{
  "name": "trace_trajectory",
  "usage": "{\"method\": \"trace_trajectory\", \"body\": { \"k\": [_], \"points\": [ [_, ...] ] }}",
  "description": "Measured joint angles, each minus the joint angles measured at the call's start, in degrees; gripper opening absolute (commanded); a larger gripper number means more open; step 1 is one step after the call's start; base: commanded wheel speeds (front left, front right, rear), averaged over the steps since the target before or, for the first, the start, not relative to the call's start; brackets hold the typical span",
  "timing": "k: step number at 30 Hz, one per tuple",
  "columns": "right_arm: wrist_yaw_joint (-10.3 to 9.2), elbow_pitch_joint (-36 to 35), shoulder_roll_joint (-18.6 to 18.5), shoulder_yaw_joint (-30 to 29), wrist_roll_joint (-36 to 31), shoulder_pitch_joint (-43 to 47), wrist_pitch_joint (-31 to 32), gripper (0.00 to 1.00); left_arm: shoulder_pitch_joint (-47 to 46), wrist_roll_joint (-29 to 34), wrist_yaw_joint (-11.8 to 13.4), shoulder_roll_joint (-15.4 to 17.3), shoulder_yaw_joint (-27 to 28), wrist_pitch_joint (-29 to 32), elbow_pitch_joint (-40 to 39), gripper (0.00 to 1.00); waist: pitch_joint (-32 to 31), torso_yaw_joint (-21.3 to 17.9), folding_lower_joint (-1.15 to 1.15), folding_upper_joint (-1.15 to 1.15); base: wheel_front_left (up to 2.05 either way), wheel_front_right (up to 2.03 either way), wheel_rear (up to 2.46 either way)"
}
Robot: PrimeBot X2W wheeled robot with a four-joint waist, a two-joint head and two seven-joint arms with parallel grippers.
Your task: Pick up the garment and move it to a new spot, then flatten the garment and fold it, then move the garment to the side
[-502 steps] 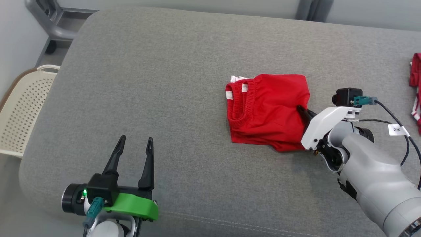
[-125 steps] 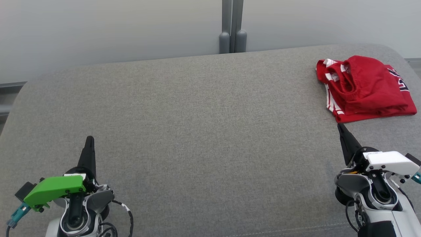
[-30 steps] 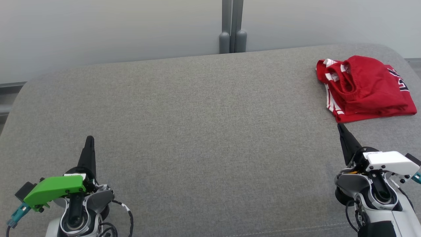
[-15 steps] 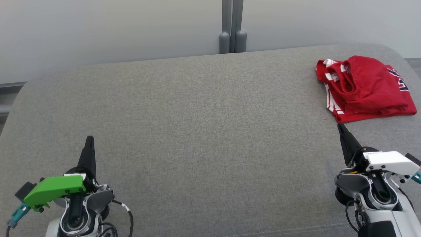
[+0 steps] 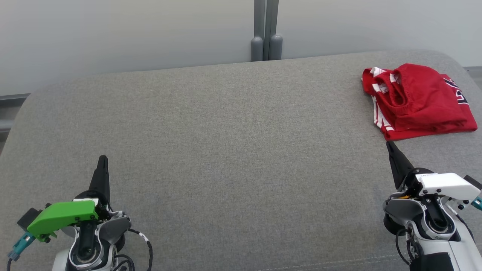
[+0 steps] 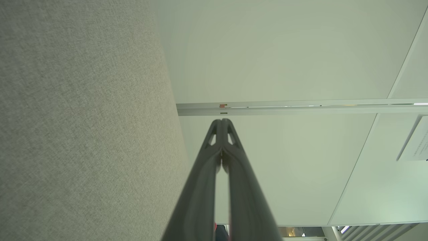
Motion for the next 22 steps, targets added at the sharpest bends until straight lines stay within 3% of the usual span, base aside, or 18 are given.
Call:
{"method": "trace_trajectory", "body": {
  "k": [22],
  "points": [
    [0.00,0.0,0.0,0.0,0.0,0.0,0.0,0.00,0.0,0.0,0.0,0.0,0.0,0.0,0.0,0.00,0.0,0.0,0.00,0.00,0.00,0.00,0.00]
  ]
}}
